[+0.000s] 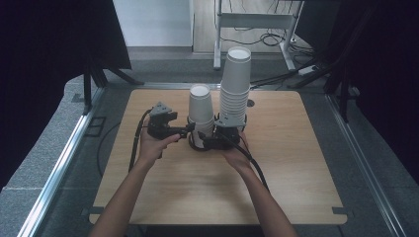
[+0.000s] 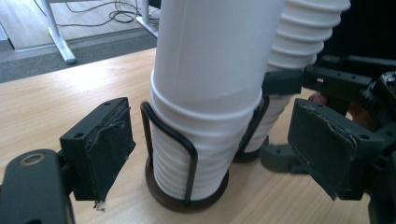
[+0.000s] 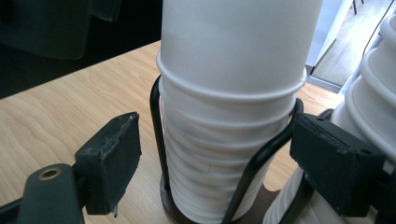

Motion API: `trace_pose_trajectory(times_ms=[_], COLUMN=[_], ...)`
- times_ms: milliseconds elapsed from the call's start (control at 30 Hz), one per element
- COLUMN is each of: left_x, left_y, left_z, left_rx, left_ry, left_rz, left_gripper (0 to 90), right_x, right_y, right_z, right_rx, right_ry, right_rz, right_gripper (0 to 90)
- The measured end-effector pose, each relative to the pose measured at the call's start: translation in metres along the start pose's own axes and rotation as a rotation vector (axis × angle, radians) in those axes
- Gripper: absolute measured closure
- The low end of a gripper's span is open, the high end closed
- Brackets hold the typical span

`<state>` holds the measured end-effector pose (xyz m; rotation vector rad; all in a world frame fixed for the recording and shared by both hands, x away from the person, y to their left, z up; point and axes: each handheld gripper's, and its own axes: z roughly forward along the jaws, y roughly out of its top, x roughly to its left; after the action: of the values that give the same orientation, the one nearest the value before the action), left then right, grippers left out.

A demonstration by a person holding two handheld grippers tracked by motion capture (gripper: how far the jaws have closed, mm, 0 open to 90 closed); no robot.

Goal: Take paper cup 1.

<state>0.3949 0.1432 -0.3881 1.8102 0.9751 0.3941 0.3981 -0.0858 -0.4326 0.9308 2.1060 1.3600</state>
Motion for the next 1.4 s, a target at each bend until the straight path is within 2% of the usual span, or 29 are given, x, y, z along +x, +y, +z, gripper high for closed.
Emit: trace_pose_trajectory(times_ms=[133, 267, 433, 600, 767, 1233, 1400], left_x=[0.002, 0.004, 0.004, 0.006, 0.006, 0.005, 0.003], left_y=[0.009, 0.021, 0.03, 0.034, 0.037, 0.043, 0.045], left_z=[0.005, 0.012, 0.021, 0.027, 0.034, 0.051, 0.055], left_rx=[-0.01, -0.013, -0.012, -0.014, -0.017, -0.003, -0.01], left_ry=[-0.007, -0.009, -0.003, -0.009, -0.021, -0.033, -0.037], left_rz=[-0.001, -0.013, -0.003, -0.002, 0.012, 0.031, 0.028], left_gripper=[13.6, 13.5, 12.7, 12.0, 10.9, 9.4, 13.9], right_x=[0.0, 0.003, 0.006, 0.009, 0.005, 0.009, 0.008], right_y=[0.002, 0.004, 0.004, 0.005, 0.006, 0.006, 0.006], right_z=[0.004, 0.007, 0.01, 0.013, 0.013, 0.016, 0.015], right_rx=[0.0, 0.009, 0.001, -0.006, -0.019, -0.013, -0.013], right_ry=[-0.012, -0.046, -0.08, -0.096, -0.095, -0.137, -0.134], right_rz=[0.007, 0.003, -0.001, -0.008, 0.002, -0.029, -0.029], right_gripper=[17.0, 18.4, 17.5, 15.8, 18.8, 21.8, 22.2])
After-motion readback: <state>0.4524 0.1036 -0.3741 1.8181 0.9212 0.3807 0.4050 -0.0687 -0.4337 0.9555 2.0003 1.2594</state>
